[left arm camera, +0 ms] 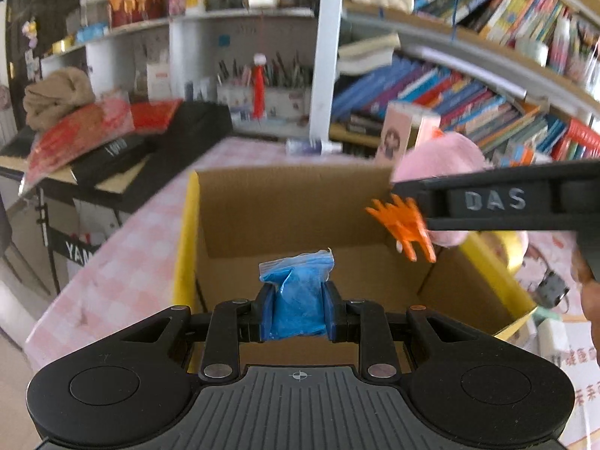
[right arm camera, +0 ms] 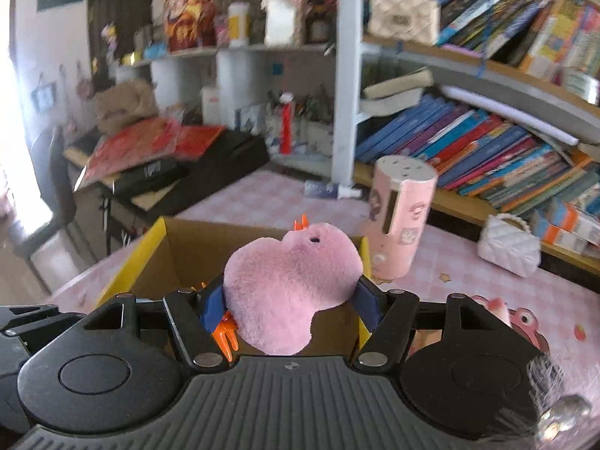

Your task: Organize objects

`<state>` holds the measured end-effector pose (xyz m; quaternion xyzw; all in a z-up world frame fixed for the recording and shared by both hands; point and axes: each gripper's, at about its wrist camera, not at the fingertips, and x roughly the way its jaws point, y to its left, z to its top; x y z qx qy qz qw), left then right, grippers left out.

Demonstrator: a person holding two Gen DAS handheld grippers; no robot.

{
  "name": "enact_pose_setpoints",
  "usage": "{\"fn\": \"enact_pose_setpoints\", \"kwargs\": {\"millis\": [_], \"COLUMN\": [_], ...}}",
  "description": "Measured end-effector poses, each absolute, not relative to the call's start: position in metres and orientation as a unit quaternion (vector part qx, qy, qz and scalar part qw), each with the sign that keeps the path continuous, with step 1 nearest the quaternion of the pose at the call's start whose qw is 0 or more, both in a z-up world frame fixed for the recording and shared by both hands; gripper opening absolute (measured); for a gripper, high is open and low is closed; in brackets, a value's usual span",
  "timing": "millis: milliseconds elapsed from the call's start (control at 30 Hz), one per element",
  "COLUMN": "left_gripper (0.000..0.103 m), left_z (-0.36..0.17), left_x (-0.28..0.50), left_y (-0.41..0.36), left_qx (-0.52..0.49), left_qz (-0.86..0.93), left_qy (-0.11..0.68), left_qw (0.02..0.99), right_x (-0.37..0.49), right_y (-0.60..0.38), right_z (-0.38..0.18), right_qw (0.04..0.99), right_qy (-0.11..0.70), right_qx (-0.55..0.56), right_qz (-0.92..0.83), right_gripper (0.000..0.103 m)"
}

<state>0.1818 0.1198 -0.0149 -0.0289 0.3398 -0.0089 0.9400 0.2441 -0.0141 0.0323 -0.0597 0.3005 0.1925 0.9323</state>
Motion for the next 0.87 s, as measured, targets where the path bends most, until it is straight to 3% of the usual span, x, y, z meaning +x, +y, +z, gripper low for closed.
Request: {"fn": "enact_pose_setpoints", "kwargs": {"millis": [400,867], "left_gripper": [0.025,0.032], "left_z": [-0.044,-0.047], "left_x": [0.21,0.221], "left_y": [0.106,0.1], "left_qx": [-0.002,0.011], "left_qz": [0.018,0.019], "left_qy": [0.404,0.423], "left_qw": [0.915,0.906], "right_x": [0.283,0.305], "right_y": [0.015,0.03], "right_z": [-0.02,-0.04], "right_qw": [0.863,0.828], "right_qy": [0.402,0.442], "right_qx": [-0.13,-0.178], "right_qz": [0.278,0.294], "right_gripper": [0.066,0.066]}}
